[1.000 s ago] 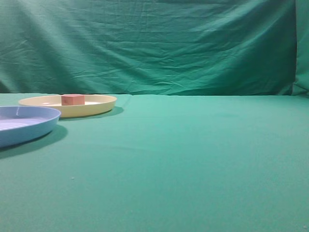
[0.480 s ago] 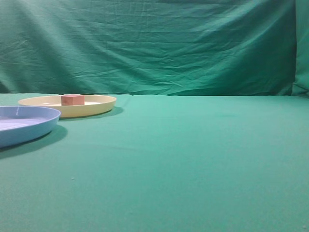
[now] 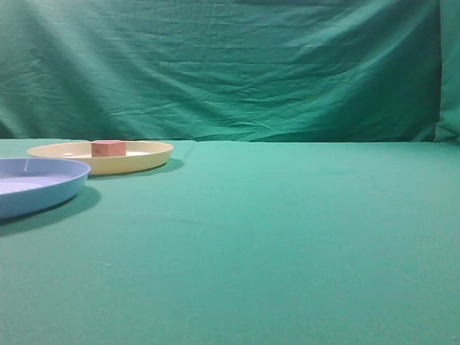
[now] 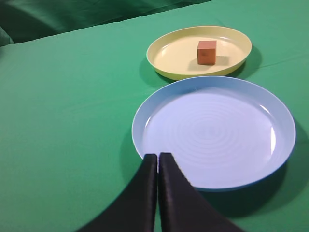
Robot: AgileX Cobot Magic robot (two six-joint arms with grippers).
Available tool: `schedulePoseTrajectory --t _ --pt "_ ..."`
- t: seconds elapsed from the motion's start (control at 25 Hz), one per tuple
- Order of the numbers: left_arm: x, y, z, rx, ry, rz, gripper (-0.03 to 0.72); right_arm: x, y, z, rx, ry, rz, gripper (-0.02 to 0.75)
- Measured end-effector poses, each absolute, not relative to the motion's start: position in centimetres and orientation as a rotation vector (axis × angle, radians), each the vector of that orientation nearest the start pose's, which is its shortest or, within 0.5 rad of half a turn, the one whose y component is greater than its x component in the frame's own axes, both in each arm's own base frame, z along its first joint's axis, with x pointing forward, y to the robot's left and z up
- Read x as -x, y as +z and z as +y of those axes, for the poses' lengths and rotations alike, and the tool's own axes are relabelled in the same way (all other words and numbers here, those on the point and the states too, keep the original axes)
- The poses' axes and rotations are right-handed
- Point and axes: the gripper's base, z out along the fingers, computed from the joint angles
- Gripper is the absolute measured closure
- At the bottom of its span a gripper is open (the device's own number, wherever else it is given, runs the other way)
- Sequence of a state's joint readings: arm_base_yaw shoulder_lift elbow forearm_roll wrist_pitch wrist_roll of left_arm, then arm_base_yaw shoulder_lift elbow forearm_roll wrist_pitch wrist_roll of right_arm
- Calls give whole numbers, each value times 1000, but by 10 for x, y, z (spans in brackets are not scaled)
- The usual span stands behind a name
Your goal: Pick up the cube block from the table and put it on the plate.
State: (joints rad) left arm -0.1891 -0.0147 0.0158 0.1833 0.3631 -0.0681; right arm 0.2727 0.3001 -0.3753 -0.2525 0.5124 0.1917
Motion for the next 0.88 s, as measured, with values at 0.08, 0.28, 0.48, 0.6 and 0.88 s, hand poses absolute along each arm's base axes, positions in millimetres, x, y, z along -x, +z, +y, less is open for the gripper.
schedulePoseTrajectory --t 0.08,0.28,0.48,0.6,0.88 --pt "-53 176 -4 -224 0 1828 688 -65 254 4 162 21 1874 738" --pt "-53 176 -4 -224 0 1828 688 -53 206 -2 99 -23 1861 738" --pt "-53 176 -4 -224 0 1828 688 -51 175 -4 60 -49 1893 738" --pt "-53 176 -4 -224 0 1828 688 -51 170 -4 57 -47 1908 738" --pt "-53 176 -4 -224 0 1828 688 -52 171 -4 58 -44 1899 738"
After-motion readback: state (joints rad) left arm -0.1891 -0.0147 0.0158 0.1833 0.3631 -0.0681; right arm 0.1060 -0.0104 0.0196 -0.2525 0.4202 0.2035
